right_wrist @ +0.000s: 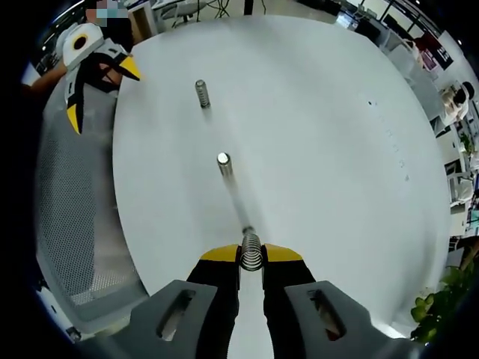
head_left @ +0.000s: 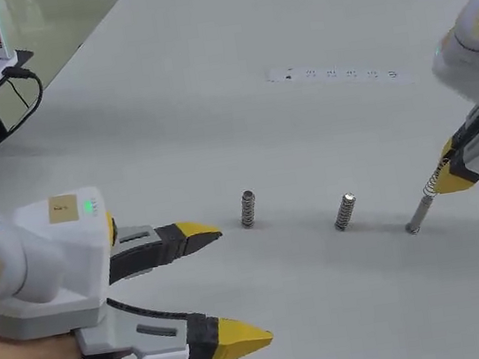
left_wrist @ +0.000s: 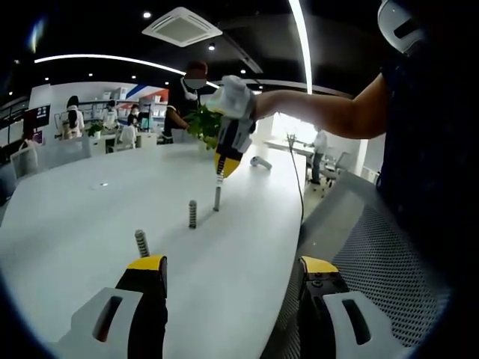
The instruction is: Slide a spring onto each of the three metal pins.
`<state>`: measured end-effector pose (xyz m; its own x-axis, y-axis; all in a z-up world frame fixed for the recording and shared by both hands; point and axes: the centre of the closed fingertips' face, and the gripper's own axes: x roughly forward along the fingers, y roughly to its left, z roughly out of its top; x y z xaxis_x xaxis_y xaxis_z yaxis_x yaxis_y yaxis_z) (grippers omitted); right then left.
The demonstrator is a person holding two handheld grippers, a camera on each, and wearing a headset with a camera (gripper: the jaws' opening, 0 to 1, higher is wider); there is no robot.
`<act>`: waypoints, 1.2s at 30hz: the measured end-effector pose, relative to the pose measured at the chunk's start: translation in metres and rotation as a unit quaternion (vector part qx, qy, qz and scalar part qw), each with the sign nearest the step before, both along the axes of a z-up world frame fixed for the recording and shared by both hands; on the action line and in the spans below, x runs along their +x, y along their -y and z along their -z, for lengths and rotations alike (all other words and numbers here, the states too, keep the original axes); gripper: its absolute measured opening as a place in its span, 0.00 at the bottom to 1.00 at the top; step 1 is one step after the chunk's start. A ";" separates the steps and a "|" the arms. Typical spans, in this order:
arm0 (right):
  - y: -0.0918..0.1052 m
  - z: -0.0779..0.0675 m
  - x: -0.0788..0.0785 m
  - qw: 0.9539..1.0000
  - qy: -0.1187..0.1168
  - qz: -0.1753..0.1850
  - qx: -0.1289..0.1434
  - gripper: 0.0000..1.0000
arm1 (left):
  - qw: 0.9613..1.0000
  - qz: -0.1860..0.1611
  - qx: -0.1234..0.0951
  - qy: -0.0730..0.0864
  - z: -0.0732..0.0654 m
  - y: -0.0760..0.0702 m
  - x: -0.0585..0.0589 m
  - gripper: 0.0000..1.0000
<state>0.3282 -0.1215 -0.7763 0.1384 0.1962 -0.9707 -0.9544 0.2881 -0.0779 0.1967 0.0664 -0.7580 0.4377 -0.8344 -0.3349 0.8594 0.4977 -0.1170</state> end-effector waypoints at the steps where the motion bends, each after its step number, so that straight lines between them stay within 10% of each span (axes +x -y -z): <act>1: 0.001 0.001 0.000 1.000 -0.001 0.001 -0.002 0.08 | 1.000 0.000 0.000 0.000 0.000 0.000 0.000 0.67; 36: 0.003 0.047 0.001 1.000 -0.019 0.016 -0.016 0.08 | 1.000 0.003 0.010 -0.005 0.000 -0.001 -0.002 0.63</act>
